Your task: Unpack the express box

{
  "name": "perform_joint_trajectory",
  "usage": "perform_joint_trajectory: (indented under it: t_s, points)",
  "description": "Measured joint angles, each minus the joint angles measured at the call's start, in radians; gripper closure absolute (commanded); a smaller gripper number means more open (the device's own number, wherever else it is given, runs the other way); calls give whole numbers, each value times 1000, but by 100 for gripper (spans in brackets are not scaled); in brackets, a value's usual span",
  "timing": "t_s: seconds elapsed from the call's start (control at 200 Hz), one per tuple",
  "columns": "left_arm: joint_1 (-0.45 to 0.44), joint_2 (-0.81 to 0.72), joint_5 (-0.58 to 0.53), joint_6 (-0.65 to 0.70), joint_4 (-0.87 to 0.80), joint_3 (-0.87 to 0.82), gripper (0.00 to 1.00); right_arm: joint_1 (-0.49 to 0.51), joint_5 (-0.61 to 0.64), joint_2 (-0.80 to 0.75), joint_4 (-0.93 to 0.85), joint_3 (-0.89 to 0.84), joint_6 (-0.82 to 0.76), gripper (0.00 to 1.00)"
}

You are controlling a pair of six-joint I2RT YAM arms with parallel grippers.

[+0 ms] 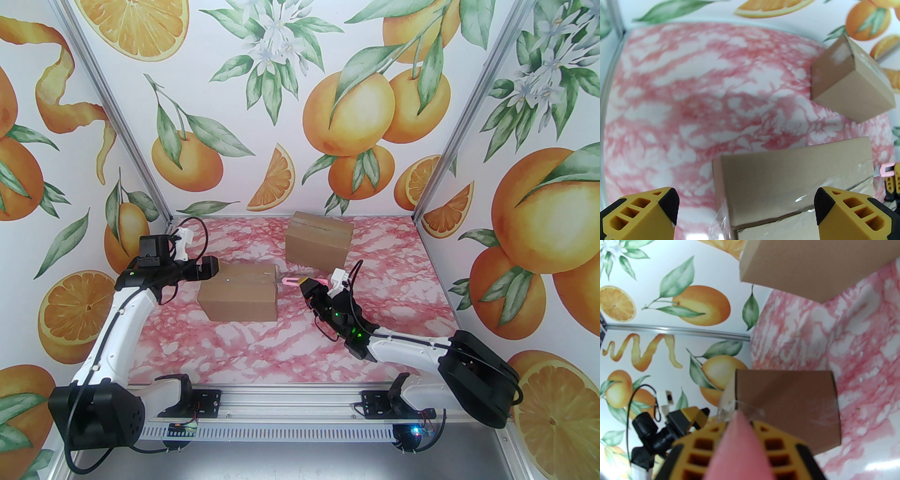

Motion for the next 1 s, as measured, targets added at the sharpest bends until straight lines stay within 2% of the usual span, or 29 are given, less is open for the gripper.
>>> perform_joint_trajectory:
  t_s: [0.455,0.731,1.001]
  points:
    - [17,59,158,-49,-34,-69,18,-9,-32,47,64,2,13,100]
    - [29,71,175,-59,-1,-90,28,-20,-33,151,226,-11,73,100]
    - [34,83,188,-73,55,-108,36,-20,-31,174,267,-11,88,100]
